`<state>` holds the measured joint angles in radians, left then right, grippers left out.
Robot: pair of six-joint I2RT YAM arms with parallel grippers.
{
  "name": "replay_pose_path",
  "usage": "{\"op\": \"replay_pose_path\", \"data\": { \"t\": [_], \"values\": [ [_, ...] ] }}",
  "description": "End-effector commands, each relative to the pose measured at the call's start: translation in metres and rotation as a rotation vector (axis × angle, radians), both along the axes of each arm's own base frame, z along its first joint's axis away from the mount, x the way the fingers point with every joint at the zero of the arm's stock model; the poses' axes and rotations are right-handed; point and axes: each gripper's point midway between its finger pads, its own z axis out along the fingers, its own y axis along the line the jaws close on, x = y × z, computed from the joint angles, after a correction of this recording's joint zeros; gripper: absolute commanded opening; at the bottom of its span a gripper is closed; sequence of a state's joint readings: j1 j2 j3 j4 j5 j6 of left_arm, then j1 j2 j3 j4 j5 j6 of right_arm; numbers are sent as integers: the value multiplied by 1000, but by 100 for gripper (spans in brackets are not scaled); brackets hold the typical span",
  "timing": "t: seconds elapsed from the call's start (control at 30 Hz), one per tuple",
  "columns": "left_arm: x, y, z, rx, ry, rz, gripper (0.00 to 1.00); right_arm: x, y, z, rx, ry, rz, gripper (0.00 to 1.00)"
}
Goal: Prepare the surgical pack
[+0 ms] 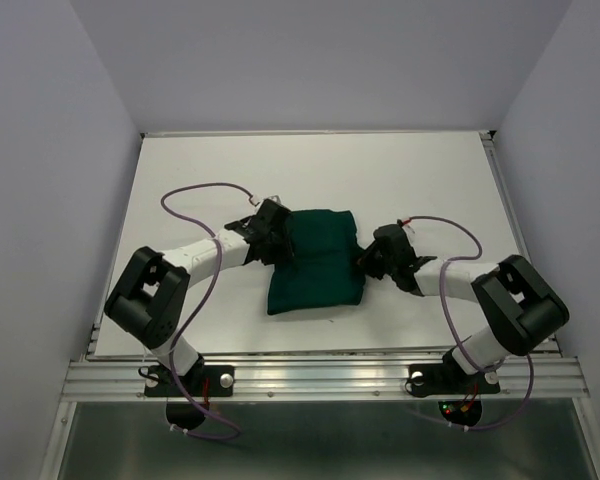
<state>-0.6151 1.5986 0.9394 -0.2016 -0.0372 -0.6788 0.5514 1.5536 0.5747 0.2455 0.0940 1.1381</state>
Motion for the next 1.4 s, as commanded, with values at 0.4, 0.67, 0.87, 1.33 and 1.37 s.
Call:
{"op": "replay_pose_path", "data": {
  "t": [0.4,0.67,0.87,1.33,1.37],
  "values": [
    [-4,-27,19,-177,-82,-191,0,1,-69,70,-229,-76,-5,20],
    [-2,-21,12,-238,-77,-164,0,-6,-66,62,-214,-48,18,20],
    [-2,-14,7,-264,-80,-134,0,-10,-60,61,-199,-44,58,20],
    [5,5,-1,-161,-84,-84,0,-12,-60,57,-189,-33,68,19],
    [5,13,-4,-111,-76,-69,0,-12,-61,58,-192,-36,66,19]
  ]
}}
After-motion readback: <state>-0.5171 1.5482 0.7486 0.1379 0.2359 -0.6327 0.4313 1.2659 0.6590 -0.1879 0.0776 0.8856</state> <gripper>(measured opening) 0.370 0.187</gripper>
